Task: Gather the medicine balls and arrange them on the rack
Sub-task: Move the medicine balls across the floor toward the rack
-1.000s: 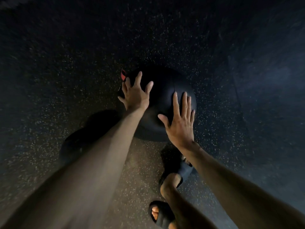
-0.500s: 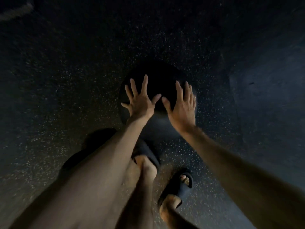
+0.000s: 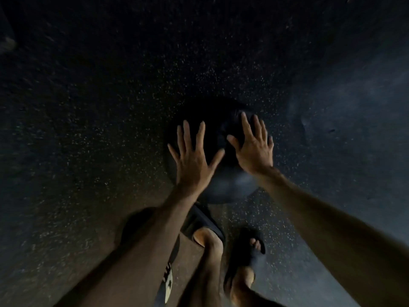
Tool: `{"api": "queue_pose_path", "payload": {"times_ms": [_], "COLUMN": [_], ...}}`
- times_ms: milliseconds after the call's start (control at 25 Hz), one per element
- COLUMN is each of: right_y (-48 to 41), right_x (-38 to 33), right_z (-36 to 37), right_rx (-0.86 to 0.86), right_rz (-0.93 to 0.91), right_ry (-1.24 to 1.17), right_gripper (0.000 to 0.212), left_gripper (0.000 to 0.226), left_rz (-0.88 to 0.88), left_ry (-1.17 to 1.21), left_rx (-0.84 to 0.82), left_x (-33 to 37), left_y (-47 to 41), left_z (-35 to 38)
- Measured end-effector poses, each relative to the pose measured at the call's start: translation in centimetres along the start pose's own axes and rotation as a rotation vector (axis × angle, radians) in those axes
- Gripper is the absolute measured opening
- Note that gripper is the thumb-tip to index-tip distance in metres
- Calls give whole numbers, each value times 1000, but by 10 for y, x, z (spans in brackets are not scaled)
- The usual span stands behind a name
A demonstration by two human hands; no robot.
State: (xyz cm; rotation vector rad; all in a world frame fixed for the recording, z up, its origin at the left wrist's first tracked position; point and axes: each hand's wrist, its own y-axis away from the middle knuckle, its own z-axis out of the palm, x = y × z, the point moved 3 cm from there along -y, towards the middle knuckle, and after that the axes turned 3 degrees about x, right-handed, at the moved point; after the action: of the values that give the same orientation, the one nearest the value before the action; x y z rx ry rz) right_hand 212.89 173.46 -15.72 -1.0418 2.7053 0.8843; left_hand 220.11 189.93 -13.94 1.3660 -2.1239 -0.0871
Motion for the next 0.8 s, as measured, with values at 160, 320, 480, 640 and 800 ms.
{"api": "queue_pose_path", "payload": {"times_ms": [160,320,480,640,800], "right_y": [-69,-87,-45,-88,-160], "right_x": [-2,-24,-22,-40,-76], "right_z": [-28,-41,-39,-45,-68], "right_rx": [-98,68,213,157,69], "right_rz": [164,151,-233,-169,-107], "right_ry": [-29,-169,-56,-44,-25], "right_gripper": [79,71,70,69,68], "left_gripper": [88,82,77,69,56], "left_rz": [-37,-135,-217,-368,-430], "left_ry": [-4,-40,19,70,125], "left_rx": [-23,-120,-221,-223,19], "left_x": [8,23,13,16,37], "left_y": [-13,-78,-152,-220,-243], "left_z": [5,-9,-33,-50,-70]}}
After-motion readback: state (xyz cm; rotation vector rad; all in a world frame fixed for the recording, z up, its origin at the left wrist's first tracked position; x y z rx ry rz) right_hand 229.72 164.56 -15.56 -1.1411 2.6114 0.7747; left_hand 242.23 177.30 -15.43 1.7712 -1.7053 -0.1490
